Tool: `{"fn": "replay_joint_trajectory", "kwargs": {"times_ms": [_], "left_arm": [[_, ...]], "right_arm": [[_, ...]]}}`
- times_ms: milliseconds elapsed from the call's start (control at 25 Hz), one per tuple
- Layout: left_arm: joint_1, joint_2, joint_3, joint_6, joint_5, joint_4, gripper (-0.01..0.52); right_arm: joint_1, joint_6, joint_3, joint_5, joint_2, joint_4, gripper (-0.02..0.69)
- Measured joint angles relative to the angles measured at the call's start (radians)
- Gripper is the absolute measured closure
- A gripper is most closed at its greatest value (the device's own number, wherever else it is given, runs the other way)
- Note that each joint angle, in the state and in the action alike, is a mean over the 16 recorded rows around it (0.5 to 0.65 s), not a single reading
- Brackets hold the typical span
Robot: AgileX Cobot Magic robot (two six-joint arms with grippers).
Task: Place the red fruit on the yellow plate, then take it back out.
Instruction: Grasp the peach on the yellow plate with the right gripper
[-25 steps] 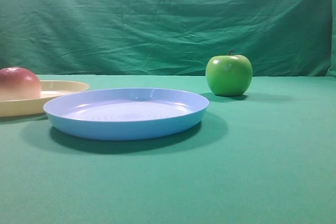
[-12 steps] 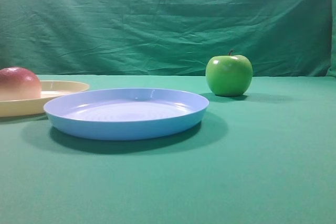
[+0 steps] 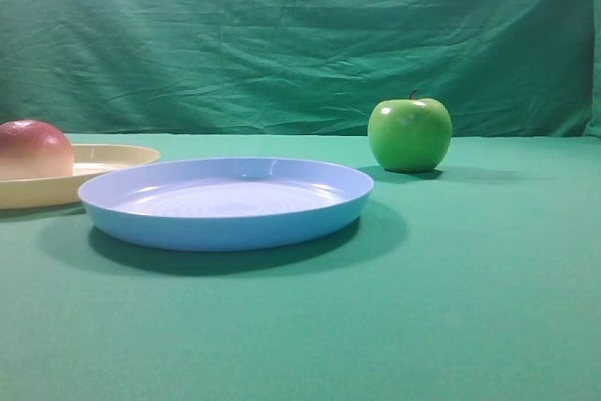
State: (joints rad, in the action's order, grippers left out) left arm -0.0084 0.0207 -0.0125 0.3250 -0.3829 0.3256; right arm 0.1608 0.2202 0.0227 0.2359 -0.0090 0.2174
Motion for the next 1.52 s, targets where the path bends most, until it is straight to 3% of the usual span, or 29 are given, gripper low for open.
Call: {"fn": "replay_joint_trajectory", "kwargs": {"times_ms": [360, 760, 1520], "left_arm": [[0.0, 0.0, 0.0, 0.0, 0.0, 0.0, 0.514], [0.0, 0.0, 0.0, 0.0, 0.0, 0.0, 0.514], [0.0, 0.0, 0.0, 0.0, 0.0, 0.0, 0.514]], "right_arm": [[0.0, 0.0, -0.1, -0.15, 0.115, 0.001, 0.665], [0.084, -0.003, -0.34, -0.16, 0.434, 0.029, 0.665], [0.441, -0.005, -0.736, 0.255, 0.979, -0.04, 0.665]]}}
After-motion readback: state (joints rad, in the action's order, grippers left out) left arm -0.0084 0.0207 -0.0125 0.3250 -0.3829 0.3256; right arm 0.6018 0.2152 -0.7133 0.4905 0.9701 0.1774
